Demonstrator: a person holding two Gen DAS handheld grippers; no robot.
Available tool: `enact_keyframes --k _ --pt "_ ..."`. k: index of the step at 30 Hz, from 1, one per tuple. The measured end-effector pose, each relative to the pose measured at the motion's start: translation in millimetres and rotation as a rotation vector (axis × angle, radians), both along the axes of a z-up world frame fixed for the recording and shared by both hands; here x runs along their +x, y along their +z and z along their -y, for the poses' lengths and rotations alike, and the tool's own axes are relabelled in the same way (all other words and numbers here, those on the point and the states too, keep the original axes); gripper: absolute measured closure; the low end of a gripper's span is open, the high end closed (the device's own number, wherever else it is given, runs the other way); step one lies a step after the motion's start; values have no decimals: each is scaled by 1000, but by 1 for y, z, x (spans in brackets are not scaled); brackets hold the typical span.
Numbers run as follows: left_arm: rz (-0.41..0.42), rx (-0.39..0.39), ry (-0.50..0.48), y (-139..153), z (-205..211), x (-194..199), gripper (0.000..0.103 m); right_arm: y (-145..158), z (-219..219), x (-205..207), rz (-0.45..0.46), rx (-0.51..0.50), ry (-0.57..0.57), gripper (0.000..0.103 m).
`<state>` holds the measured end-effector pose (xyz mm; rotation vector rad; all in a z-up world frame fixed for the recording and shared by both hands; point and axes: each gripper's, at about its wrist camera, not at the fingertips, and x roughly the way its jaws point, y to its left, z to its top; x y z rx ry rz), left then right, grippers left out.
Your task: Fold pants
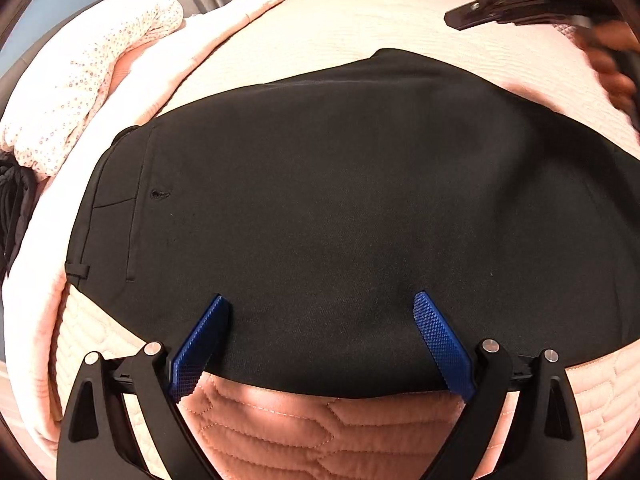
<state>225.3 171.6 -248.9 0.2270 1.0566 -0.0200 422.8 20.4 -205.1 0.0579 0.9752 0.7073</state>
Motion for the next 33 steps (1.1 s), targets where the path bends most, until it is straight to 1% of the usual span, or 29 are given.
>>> enact_keyframes --k 1,2,3,4,5,6,7,8,9,10,11,12,13,14,15,16,18,20,21,23,24,25,26,27,28,29,30,32,33 --pt "0 -4 3 0 1 -2 10 -9 -22 -10 -6 -7 92 99" --pt "-6 -6 7 1 -1 -1 10 -25 -37 -10 -28 -63 131 102" --pt "-14 -5 10 0 0 -1 10 -45 -46 -2 -55 -157 122 103" --pt "-25 -3 13 1 -3 2 10 -57 -44 8 -85 -167 89 103" --pt "-34 6 23 4 -7 5 10 -48 -36 14 -93 -90 4 103" --pt "-36 19 30 3 -4 5 10 -30 -32 9 -37 -50 -72 100" --pt "-35 42 37 6 -7 3 10 -13 -32 0 7 10 -85 99" --pt "-26 64 54 8 -14 1 10 1 -46 -16 5 105 -3 99" --pt "-25 60 69 8 -22 0 10 0 -58 -24 -8 111 54 100" --pt "-36 37 82 6 -30 0 9 -8 -74 -28 -20 70 112 102" --pt "-55 -21 100 3 -39 2 9 -29 -91 -23 -24 -53 129 102" --pt "-68 -56 122 2 -46 4 5 -46 -94 -10 -33 -157 64 103" --pt "-79 -73 137 2 -50 6 5 -48 -88 1 -58 -136 -8 103" --pt "-85 -72 141 3 -53 7 5 -37 -84 2 -57 -65 -66 103" --pt "-78 -53 150 6 -54 6 5 -22 -82 -3 -35 9 -96 97" --pt "-52 -26 155 11 -56 4 5 -9 -88 -13 -12 67 -67 97" --pt "-15 27 161 17 -59 5 5 -3 -129 -30 11 30 66 97" --pt "-26 75 187 9 -73 17 5 -33 -173 -19 -32 -107 140 99" --pt "-30 54 191 7 -79 20 5 -46 -185 -7 -50 -135 115 103" --pt "-40 -6 234 8 -99 26 5 -36 -184 9 -81 -25 5 103" --pt "-37 -5 250 11 -108 26 5 -22 -181 9 -55 26 -21 96" --pt "-25 16 266 15 -116 25 5 -11 -198 3 -24 75 22 96" --pt "3 54 283 20 -127 21 5 -6 -219 -8 -16 65 116 96" --pt "15 79 294 21 -138 20 5 -9 -240 -11 -26 18 218 96" --pt "11 89 306 20 -146 20 5 -16 -252 -10 -33 -14 264 98" --pt "-4 88 329 15 -159 22 5 -33 -264 0 -34 -98 292 100" --pt "-17 71 343 10 -168 24 5 -49 -267 20 -50 -129 273 103" --pt "-22 9 362 7 -186 33 5 -56 -259 51 -173 24 175 103" --pt "-20 -10 370 7 -192 33 5 -49 -249 56 -178 62 127 103"
